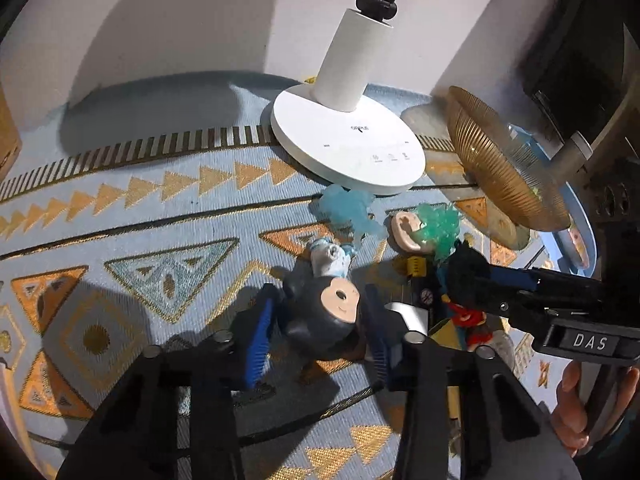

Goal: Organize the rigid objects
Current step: 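Grasp the Mickey figure with left tool while right tool grasps red-clothed figure, then carry both figures into the brown bowl and release them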

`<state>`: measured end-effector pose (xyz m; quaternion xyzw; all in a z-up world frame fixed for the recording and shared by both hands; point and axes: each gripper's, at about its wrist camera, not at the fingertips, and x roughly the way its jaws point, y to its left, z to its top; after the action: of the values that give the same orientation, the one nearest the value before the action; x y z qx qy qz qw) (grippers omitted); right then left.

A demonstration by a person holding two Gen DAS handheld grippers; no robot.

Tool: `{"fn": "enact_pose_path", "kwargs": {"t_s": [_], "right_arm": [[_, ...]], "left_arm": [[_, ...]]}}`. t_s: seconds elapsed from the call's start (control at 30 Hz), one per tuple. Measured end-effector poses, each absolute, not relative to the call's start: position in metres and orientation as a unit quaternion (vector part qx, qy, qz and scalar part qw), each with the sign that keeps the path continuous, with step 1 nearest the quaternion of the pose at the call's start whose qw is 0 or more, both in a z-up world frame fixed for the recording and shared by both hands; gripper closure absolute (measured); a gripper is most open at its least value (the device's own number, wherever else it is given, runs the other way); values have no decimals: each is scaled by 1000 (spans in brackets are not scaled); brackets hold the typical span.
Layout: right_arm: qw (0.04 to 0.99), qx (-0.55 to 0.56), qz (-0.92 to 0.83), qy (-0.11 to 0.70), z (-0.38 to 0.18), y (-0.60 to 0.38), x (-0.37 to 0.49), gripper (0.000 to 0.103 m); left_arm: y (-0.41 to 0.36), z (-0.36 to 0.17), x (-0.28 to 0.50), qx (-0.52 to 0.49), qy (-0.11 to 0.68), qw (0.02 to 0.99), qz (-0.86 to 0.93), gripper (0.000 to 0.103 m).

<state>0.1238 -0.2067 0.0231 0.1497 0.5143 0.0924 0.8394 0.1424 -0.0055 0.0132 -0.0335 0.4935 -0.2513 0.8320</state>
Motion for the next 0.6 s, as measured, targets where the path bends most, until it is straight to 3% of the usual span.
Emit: {"fn": "enact_pose_path", "kwargs": {"t_s": [0.13,0.43,0.6], "right_arm": [[837,169,110,509,22,-210,119,71],[863,191,129,450,74,-252,63,71],[852,132,114,494,66,-276,22,71]], "left_arm": [[-3,16,137,-44,489,835,-247,67],[9,62,80,-97,436,862,-240,67],[-14,61,29,-91,427,871,-225,67]]}}
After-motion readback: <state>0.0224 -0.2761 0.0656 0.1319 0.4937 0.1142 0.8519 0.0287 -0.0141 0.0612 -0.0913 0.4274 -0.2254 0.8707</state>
